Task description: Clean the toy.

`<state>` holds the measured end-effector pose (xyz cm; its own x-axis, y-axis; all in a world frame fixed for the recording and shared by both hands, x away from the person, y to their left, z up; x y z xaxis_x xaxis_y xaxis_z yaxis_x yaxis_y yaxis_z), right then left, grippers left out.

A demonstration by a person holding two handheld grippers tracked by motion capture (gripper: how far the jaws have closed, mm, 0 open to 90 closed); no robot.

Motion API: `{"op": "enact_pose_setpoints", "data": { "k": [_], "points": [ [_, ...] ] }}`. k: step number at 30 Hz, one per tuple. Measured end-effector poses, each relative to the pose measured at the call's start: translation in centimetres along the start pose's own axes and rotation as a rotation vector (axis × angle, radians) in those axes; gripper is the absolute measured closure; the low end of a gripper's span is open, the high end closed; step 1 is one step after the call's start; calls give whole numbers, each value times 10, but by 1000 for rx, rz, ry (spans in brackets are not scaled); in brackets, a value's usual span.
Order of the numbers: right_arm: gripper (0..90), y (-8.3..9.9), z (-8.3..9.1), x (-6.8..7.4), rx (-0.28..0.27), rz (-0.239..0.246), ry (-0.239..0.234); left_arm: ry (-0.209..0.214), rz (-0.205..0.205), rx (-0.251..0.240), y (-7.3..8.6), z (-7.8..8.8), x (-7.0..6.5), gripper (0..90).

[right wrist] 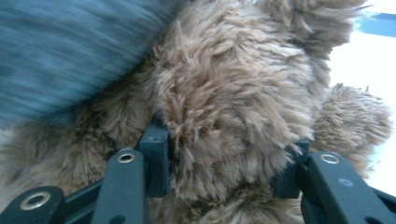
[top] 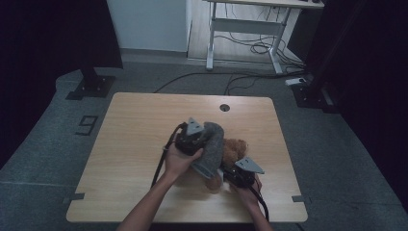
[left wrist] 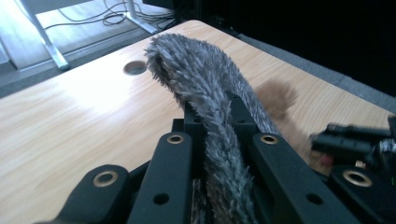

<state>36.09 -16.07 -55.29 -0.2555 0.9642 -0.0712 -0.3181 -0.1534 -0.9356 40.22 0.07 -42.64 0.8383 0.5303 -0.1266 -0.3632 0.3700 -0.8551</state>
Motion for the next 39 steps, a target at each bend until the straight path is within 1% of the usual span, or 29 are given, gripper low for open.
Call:
{"op": "enact_pose_setpoints", "data": {
  "k": [1, 2, 4, 5, 7, 8, 10, 11, 12, 13, 14, 15, 20, 21, 23, 26, 29, 31, 32, 34, 35, 36, 37, 38, 39],
  "points": [
    [510, 0, -1, -2, -9, 1, -16, 6, 3, 7, -3, -9, -1, 816],
    [510, 0, -1, -2, -9, 1, -16, 10, 8, 15, -5, -15, -1, 816],
    [510, 1, -1, -4, -14, 0, -29, 25, 31, 43, -3, -31, 0, 815],
    [510, 1, 0, -4, -14, 0, -33, 30, 40, 66, 1, -39, 2, 816],
    [509, 1, 0, -4, -10, 4, -36, -2, 41, 111, 14, -50, 7, 815],
    [507, 2, 0, -4, -9, 3, -38, -3, 52, 107, 22, -51, 11, 817],
    [507, 2, 1, -4, -7, 5, -41, 14, 109, 73, 31, -44, 22, 817],
    [507, 2, 1, -4, -5, 9, -40, -5, 114, 79, 35, -39, 27, 818],
    [507, 2, 1, -4, -7, 9, -38, -38, 105, 98, 38, -34, 32, 819],
    [507, 2, 2, -3, -8, 9, -37, -62, 102, 112, 41, -27, 37, 822],
    [507, 2, 2, -3, -8, 9, -37, -77, 101, 118, 44, -20, 41, 822],
    [507, 2, 2, -3, -9, 11, -36, -96, 98, 114, 48, -11, 46, 822],
    [507, 3, 3, -1, -13, 28, -30, -109, 140, 61, 67, 20, 63, 821],
    [507, 3, 3, -1, -13, 28, -30, -125, 138, 56, 70, 26, 65, 821],
    [507, 3, 3, 0, -15, 36, -23, -176, 111, 68, 76, 34, 68, 822],
    [507, 4, 3, 0, -16, 35, -17, -209, 112, 84, 85, 44, 73, 822],
    [508, 4, 3, 0, -15, 34, -17, -214, 140, 86, 99, 49, 78, 823],
    [507, 4, 3, 0, -15, 34, -17, -220, 157, 97, 109, 51, 81, 824],
    [507, 4, 3, 0, -15, 33, -17, -220, 173, 101, 114, 51, 83, 824],
    [507, 4, 3, 0, -16, 30, -17, -215, 200, 117, 125, 52, 88, 824],
    [507, 4, 3, 0, -14, 26, -19, -211, 223, 145, 136, 50, 92, 825],
    [507, 4, 3, 0, -14, 26, -19, -211, 223, 145, 136, 50, 92, 825],
    [507, 4, 2, -1, -12, 22, -21, -192, 253, 167, 147, 46, 95, 825],
    [507, 4, 2, -1, -12, 22, -21, -192, 253, 167, 147, 46, 95, 825],
    [507, 4, 2, -1, -12, 21, -21, -182, 263, 177, 151, 44, 96, 825]
  ]
}}
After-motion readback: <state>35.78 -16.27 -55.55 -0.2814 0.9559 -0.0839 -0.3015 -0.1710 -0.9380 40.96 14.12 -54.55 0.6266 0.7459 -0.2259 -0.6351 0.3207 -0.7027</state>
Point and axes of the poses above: each handheld gripper's, and its own axes: z roughly backward along the jaws, y roughly out of its underside, x roughly to its left, the point moved 4 cm from there along -z, roughly forward along the jaws, and after that the axes turned 15 degrees about y, right-handed, at the moved point
